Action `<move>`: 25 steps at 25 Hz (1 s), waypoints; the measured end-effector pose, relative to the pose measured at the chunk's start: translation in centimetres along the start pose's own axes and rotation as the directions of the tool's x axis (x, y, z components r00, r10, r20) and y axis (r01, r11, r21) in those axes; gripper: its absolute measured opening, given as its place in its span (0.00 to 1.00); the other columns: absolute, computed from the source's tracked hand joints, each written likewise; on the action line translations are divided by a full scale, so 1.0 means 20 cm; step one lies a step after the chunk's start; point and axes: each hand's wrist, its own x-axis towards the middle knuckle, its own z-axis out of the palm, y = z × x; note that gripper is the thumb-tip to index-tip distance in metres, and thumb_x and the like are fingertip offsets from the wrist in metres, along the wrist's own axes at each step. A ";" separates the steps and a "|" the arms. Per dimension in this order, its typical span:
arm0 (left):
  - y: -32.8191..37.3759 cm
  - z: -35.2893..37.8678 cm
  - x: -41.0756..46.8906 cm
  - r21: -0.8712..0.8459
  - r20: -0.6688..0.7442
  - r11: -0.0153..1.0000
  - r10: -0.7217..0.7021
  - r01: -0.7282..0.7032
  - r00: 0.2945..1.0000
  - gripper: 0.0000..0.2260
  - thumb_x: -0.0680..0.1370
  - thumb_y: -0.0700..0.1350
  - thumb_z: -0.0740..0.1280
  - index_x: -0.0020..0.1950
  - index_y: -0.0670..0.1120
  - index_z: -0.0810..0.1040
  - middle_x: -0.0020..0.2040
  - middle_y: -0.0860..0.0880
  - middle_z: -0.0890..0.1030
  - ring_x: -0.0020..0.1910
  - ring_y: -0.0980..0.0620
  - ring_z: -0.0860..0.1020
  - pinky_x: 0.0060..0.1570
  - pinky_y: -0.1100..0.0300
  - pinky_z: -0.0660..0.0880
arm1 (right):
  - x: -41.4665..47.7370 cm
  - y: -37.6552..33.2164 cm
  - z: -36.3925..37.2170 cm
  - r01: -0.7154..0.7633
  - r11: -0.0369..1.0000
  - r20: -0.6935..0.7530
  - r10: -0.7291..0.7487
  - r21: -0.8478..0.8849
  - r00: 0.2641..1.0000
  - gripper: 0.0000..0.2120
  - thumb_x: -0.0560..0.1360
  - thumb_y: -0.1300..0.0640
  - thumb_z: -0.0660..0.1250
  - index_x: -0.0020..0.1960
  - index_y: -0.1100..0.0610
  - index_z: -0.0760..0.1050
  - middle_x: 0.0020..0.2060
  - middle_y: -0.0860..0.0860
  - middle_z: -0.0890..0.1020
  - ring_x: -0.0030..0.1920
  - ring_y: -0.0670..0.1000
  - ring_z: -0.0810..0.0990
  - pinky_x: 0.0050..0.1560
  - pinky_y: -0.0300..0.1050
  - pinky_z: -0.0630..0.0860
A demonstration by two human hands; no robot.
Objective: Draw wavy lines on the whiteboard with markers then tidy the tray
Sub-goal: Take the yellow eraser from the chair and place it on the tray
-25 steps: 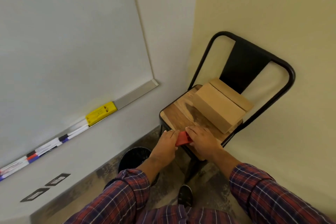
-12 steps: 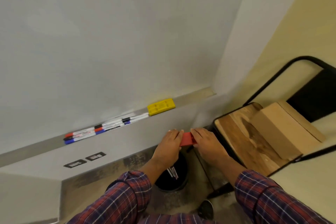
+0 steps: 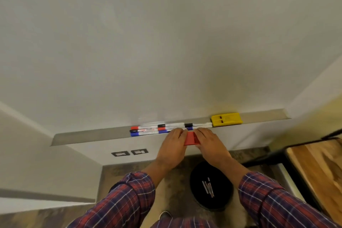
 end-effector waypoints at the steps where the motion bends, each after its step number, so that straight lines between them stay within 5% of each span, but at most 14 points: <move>1: -0.07 -0.04 -0.02 0.000 -0.002 1.000 -0.024 0.024 1.000 0.23 0.82 0.50 0.71 0.76 0.47 0.73 0.69 0.45 0.78 0.67 0.46 0.77 0.71 0.52 0.74 | 0.07 -0.08 0.01 0.027 1.000 0.004 -0.027 0.008 1.000 0.30 0.73 0.57 0.78 0.72 0.58 0.73 0.65 0.56 0.80 0.65 0.58 0.79 0.66 0.53 0.77; 10: -0.61 -0.34 -0.22 0.092 -0.036 0.977 -0.188 0.191 0.981 0.24 0.79 0.45 0.76 0.73 0.46 0.75 0.66 0.44 0.80 0.64 0.45 0.79 0.68 0.51 0.77 | 0.48 -0.64 0.18 0.217 0.974 0.032 -0.219 0.061 0.975 0.28 0.79 0.56 0.72 0.76 0.57 0.69 0.70 0.54 0.75 0.71 0.55 0.74 0.73 0.51 0.71; 20: -1.19 -0.49 -0.38 0.162 -0.073 0.894 -0.412 0.419 0.908 0.26 0.70 0.37 0.80 0.67 0.44 0.77 0.62 0.43 0.79 0.62 0.42 0.77 0.65 0.50 0.75 | 0.65 -0.88 0.35 0.092 0.993 0.175 -0.103 0.069 0.979 0.35 0.82 0.48 0.65 0.83 0.54 0.52 0.82 0.53 0.57 0.82 0.54 0.57 0.80 0.54 0.58; 25: -1.30 -0.49 -0.37 0.184 -0.019 0.858 -0.485 0.480 0.874 0.35 0.67 0.44 0.85 0.71 0.45 0.76 0.66 0.42 0.77 0.68 0.39 0.75 0.71 0.46 0.73 | 0.64 -0.83 0.38 0.054 0.997 0.233 -0.065 0.053 0.970 0.35 0.83 0.49 0.62 0.84 0.55 0.49 0.83 0.52 0.55 0.82 0.53 0.54 0.81 0.53 0.54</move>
